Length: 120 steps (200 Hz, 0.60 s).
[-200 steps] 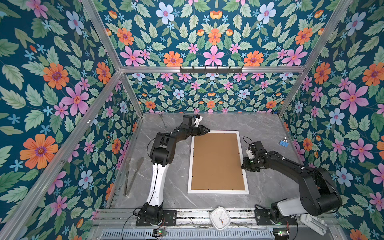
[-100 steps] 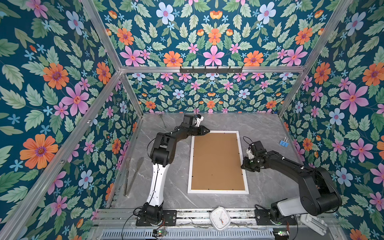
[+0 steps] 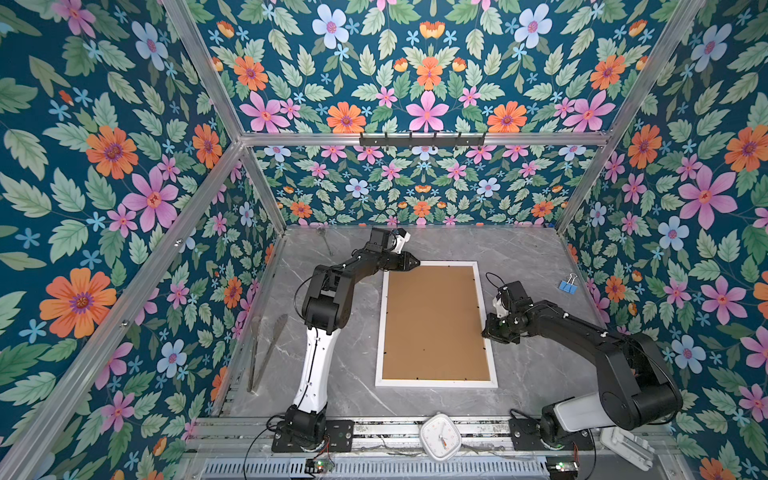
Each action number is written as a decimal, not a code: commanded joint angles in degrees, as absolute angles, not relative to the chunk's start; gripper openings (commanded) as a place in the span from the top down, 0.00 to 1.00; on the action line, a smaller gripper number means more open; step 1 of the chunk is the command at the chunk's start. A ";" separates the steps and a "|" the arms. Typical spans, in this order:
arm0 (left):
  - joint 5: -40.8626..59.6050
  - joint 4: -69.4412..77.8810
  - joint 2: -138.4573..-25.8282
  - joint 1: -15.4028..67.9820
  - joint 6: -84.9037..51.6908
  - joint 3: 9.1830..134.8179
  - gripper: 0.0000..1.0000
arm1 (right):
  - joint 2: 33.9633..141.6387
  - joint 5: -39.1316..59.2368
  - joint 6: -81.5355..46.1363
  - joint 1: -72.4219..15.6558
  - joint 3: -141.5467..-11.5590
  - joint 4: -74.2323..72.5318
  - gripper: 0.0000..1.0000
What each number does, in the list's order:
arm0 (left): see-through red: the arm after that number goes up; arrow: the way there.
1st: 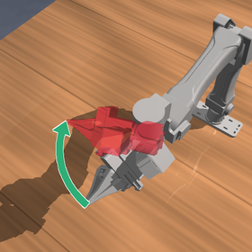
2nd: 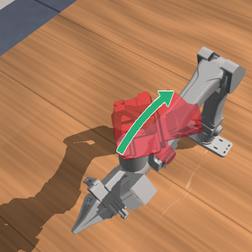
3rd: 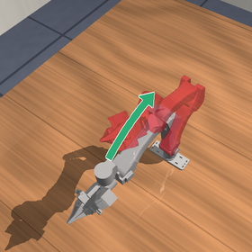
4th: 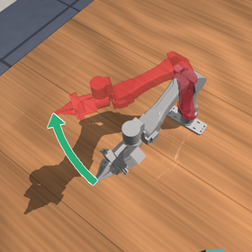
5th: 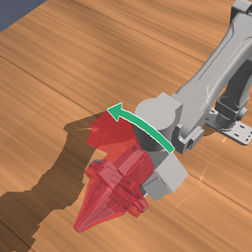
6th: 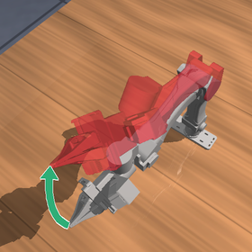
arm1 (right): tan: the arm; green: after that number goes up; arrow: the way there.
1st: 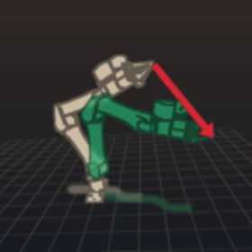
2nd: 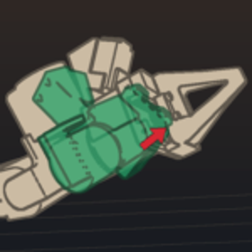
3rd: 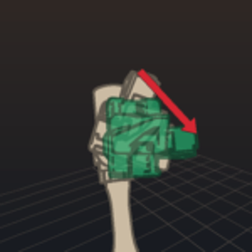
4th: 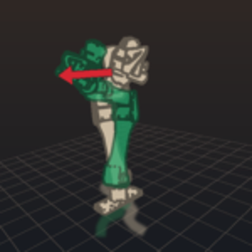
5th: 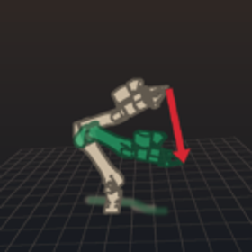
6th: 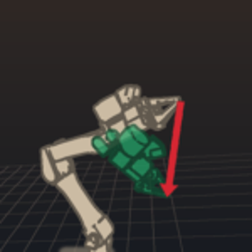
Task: Put the photo into the frame
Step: 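Pinch the far frame edge with the left gripper while right pinches side edge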
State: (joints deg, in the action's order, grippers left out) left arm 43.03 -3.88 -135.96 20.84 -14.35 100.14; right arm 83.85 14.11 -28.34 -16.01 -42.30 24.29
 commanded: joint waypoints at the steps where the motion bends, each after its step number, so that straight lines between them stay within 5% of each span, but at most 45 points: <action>1: 39.00 -16.90 -137.28 21.37 -12.27 99.71 0.68 | 84.64 10.39 -31.38 -16.02 -41.92 24.69 0.82; 120: 33.28 -22.54 -138.41 21.88 -10.09 101.34 0.69 | 84.38 9.75 -32.04 -16.07 -41.75 24.77 0.82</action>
State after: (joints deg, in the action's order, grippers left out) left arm 40.53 -8.40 -136.46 21.41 -11.64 102.06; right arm 83.81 13.93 -28.95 -16.03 -42.30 24.27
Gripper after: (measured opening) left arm 0.311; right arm 0.196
